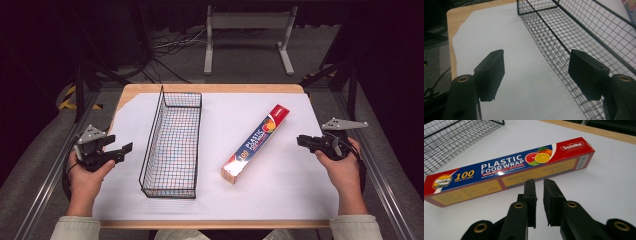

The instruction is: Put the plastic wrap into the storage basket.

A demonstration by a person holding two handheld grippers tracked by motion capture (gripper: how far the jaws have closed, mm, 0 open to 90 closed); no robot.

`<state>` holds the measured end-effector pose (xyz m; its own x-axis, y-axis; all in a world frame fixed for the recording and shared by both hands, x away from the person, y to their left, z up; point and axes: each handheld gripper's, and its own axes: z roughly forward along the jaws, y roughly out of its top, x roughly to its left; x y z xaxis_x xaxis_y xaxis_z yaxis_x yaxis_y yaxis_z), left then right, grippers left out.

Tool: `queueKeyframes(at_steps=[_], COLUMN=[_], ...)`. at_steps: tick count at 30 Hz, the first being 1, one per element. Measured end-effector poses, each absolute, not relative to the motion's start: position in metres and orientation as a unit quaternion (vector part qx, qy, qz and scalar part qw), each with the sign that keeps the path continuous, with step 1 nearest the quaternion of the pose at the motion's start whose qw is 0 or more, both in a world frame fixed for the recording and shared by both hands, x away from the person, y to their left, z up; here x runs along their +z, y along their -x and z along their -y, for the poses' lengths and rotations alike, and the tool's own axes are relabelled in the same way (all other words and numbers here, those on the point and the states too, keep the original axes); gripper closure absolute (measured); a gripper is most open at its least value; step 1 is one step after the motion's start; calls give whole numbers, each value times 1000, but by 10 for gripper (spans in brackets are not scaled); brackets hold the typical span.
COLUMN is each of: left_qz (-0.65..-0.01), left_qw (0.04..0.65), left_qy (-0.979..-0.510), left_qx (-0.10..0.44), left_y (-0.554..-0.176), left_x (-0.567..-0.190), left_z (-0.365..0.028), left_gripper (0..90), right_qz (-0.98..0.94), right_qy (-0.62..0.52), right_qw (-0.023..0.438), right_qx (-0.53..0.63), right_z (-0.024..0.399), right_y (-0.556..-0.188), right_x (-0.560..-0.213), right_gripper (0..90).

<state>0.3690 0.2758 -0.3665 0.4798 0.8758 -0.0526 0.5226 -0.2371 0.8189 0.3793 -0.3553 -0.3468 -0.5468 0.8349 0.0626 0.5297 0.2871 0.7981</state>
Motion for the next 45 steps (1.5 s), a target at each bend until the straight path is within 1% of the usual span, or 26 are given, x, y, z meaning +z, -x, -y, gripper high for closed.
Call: queueKeyframes(at_steps=[4, 6, 8, 13, 19, 21, 27, 32, 34, 45], left_qz=[-460, -462, -458, -449, -444, -443, -439, -437, -440, -440], left_qw=[415, 420, 415, 405, 406, 408, 414, 411, 412, 412], left_qy=[-755, -753, -758, -766, -769, -770, -770, -772, -770, -769], left_qx=[214, 207, 207, 217, 215, 213, 209, 209, 209, 210], left_y=[-364, -364, -363, -362, -360, -360, -363, -362, -362, -362], left_x=[-361, -359, -359, -357, -355, -355, -352, -352, -353, -353], left_z=[-275, -275, -273, -267, -262, -261, -257, -255, -256, -257], left_gripper=[287, 275, 268, 245, 238, 235, 231, 226, 225, 225], right_qz=[-783, -788, -791, -794, -800, -810, -828, -838, -841, -853], right_qy=[-433, -429, -423, -397, -378, -365, -342, -327, -316, -292], right_qw=[185, 179, 173, 164, 157, 154, 116, 108, 99, 85], right_qx=[407, 404, 407, 431, 438, 433, 428, 423, 427, 425], right_z=[353, 349, 346, 333, 317, 306, 271, 253, 240, 208], right_y=[-378, -378, -378, -376, -376, -377, -384, -387, -388, -393], right_x=[-346, -345, -345, -338, -329, -327, -321, -317, -314, -312], right_gripper=[844, 882, 900, 900, 900, 900, 900, 900, 900, 900])
